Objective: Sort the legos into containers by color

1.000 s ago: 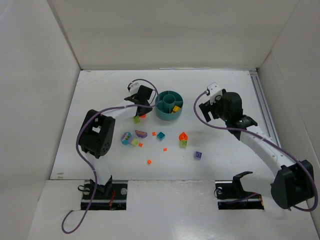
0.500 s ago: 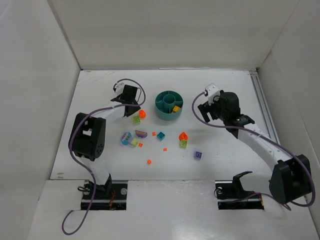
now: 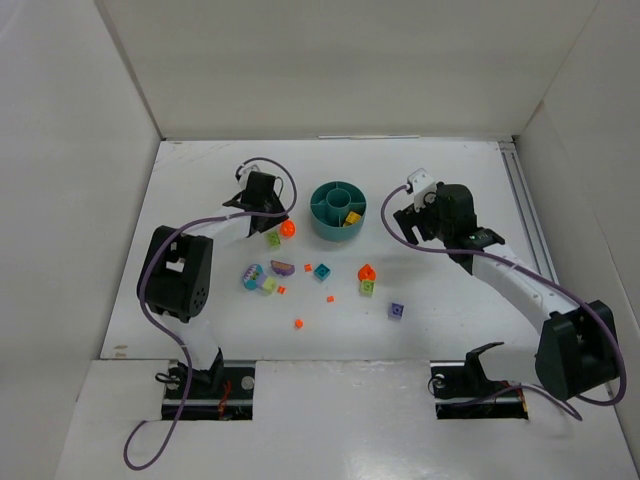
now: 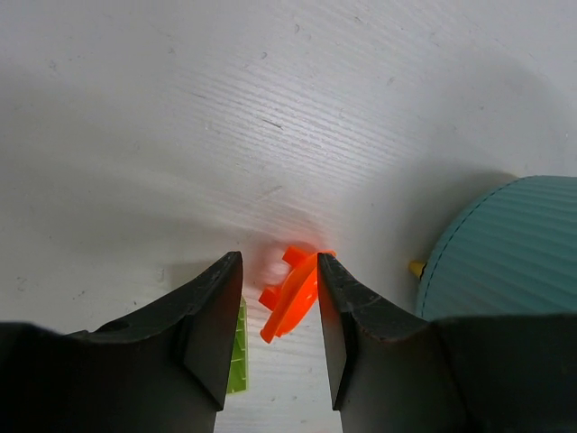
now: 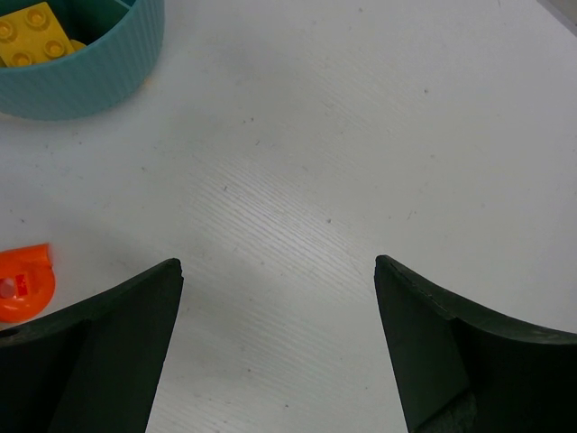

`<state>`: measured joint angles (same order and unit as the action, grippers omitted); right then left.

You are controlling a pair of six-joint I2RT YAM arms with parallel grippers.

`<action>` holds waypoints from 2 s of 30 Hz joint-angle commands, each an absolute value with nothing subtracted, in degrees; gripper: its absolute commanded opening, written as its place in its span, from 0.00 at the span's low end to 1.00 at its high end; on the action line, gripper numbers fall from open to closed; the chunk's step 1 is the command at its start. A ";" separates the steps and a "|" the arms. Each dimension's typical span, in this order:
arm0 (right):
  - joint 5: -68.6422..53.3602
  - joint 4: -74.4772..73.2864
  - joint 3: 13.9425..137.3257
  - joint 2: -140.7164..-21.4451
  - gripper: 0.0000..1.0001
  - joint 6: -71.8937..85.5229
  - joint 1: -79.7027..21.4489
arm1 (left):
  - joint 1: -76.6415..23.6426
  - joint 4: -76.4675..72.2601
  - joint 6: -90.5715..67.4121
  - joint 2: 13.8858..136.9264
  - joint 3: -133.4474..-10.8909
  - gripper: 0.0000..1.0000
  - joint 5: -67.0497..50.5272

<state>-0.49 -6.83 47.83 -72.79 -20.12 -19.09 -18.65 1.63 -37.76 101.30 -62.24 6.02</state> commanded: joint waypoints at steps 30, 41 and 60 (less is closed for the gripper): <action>-1.32 -4.04 49.04 -71.64 0.92 -19.78 -18.72 | -20.92 -1.85 -32.17 101.51 -60.82 0.00 4.39; -0.79 -4.04 46.67 -67.50 0.92 -19.78 -18.72 | -22.93 -1.67 -30.15 92.38 -60.29 0.00 5.44; -0.26 -3.52 45.00 -64.78 0.92 -20.30 -18.72 | -36.39 12.92 -29.88 96.59 -76.03 0.00 24.70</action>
<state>-0.43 -5.98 45.04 -66.46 -20.16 -19.09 -35.51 7.88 -28.10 95.68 -72.84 20.16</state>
